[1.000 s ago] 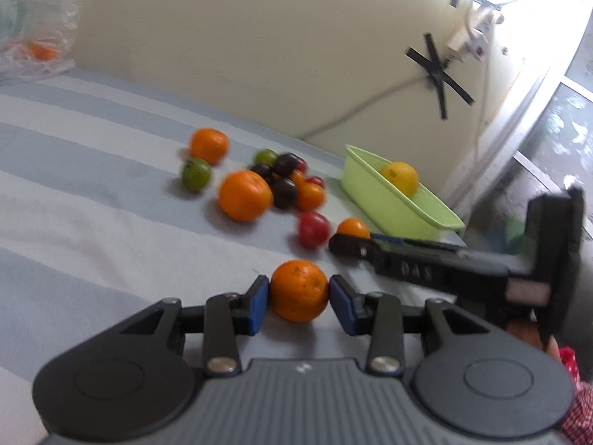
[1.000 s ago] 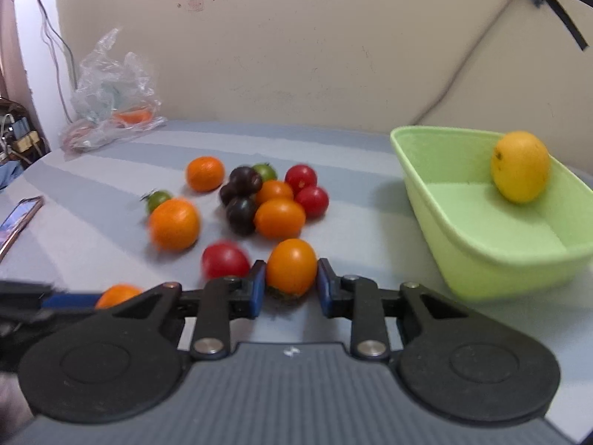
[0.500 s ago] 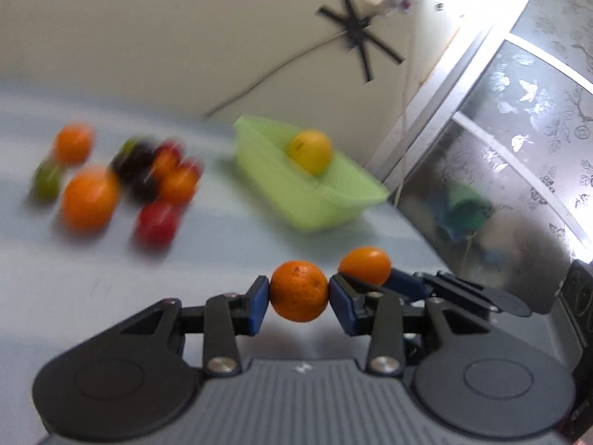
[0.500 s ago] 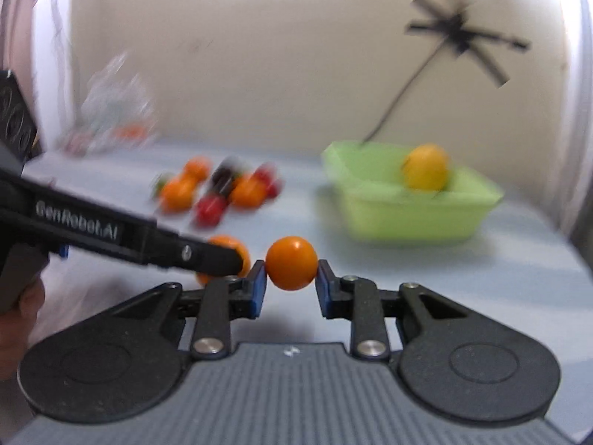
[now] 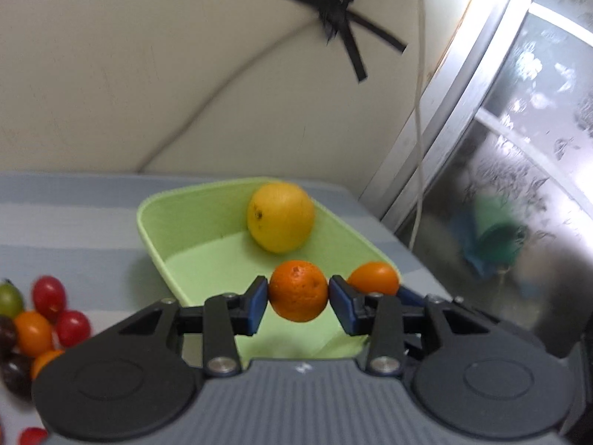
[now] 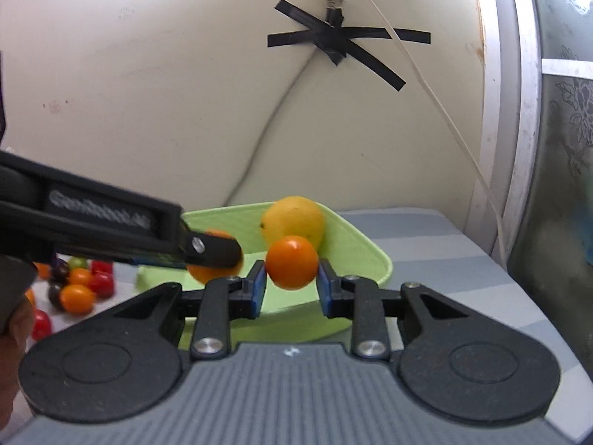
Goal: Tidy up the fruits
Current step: 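Carry both fruits over the green basket and open both tools, then grasp another tangerine with the left tool while the right grasps a red cherry tomato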
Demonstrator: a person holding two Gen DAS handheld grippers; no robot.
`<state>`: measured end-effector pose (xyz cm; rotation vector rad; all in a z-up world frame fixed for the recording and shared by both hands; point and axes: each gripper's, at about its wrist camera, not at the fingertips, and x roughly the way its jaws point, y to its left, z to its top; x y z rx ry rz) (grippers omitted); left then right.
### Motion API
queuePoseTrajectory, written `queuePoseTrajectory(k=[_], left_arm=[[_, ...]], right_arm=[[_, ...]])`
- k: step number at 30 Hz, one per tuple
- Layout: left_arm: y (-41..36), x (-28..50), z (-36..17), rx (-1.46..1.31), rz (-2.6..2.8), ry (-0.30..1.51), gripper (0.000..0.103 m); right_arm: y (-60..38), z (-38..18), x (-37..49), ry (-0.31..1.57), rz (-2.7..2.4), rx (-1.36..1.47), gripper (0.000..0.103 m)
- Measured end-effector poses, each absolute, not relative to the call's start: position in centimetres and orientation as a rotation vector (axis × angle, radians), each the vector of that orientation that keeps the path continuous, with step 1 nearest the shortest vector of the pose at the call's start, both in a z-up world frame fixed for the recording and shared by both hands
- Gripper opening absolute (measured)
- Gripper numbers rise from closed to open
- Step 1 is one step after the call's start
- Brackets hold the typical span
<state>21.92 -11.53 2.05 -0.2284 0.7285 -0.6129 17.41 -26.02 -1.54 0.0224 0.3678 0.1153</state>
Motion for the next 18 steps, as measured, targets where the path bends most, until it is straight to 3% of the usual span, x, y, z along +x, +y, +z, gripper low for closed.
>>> queuePoseTrajectory(k=[4, 9, 18], left_arm=[[-12.8, 21.2, 1.7, -0.177, -0.584, 0.695, 0.045], [-11.2, 18.9, 3.4, -0.194, -0.582, 0.629, 0.046], [2.7, 9.2, 3.9, -0.231, -0.408, 0.537, 0.053]], right_arm=[[-25.2, -2.0, 17.4, 0.334, 0.077, -0.063, 0.039], [-26.0, -1.4, 16.3, 0.28, 0.072, -0.034, 0.041], [-27.1, -0.2, 13.9, 0.22, 0.065, 0.122, 0.04]])
